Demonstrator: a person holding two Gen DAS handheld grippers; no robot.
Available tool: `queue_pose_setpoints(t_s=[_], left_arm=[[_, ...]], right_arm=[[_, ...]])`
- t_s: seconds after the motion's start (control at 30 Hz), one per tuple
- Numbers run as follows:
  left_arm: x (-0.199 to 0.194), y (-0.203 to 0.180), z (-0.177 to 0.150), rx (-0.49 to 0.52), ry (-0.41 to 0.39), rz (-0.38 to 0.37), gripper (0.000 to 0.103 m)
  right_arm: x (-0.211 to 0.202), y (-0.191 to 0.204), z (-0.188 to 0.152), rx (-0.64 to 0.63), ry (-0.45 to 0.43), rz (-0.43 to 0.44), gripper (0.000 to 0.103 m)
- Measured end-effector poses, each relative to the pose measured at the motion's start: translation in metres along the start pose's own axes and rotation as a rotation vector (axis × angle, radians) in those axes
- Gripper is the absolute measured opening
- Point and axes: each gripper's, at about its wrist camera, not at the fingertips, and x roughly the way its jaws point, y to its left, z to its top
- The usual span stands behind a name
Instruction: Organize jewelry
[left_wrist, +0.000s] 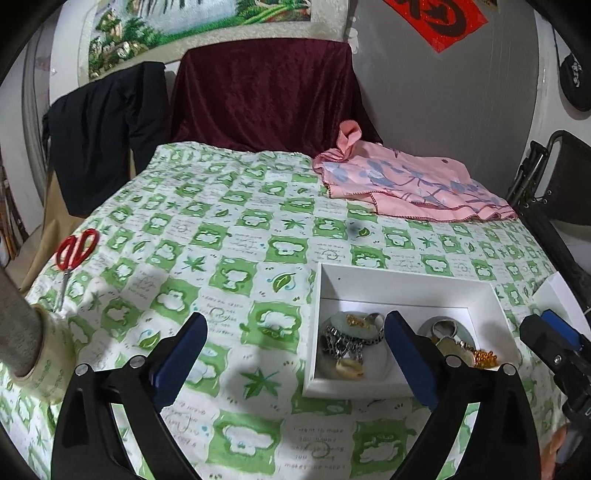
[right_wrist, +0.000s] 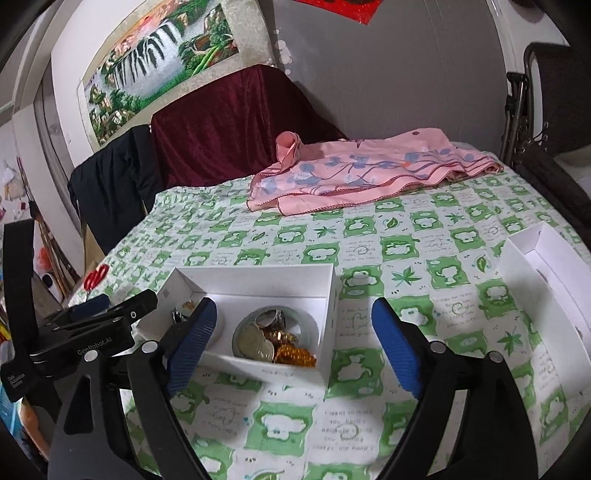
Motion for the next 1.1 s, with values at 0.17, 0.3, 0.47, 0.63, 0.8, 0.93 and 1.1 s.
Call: queue_pose_setpoints(t_s=[0.17,0.3,0.47,0.63,0.8,0.93,1.1], left_arm=[[-0.014,-0.002,-0.017,0.012,-0.003,0.036,0.095],[-0.028,-0.003,-0.031,0.02,-0.003,0.047,0.095],[-0.048,-0.007,-0.05,0.036,-0.005,0.071,0.096],[-0.073,0.001,-0.064,-0.024,0.008,0.057,0.097],[-0.094,0.001,-0.06,-0.043,-0.006,0.052,0.097],[-0.113,-0.003,-0.046,-0.026,-0.052,0.097,0.097],[-0.133,-0.005,-0.036,-0.018,-0.103,0.097,0.097]], right_arm=[[-0.011,0.007,-0.016,-0.012,0.002,-0.02,0.082],[-0.021,0.014,-0.03,-0.027,0.0,-0.033,0.084],[-0.04,0.021,-0.044,-0.042,-0.018,-0.045,0.089],[-0.063,0.024,-0.053,-0.019,-0.01,-0.041,0.09],[-0.083,0.032,-0.048,-0.049,-0.023,-0.069,0.09],[-0.097,0.038,-0.036,-0.072,-0.056,-0.08,0.09],[-0.11,0.043,-0.028,-0.086,-0.092,-0.086,0.093]])
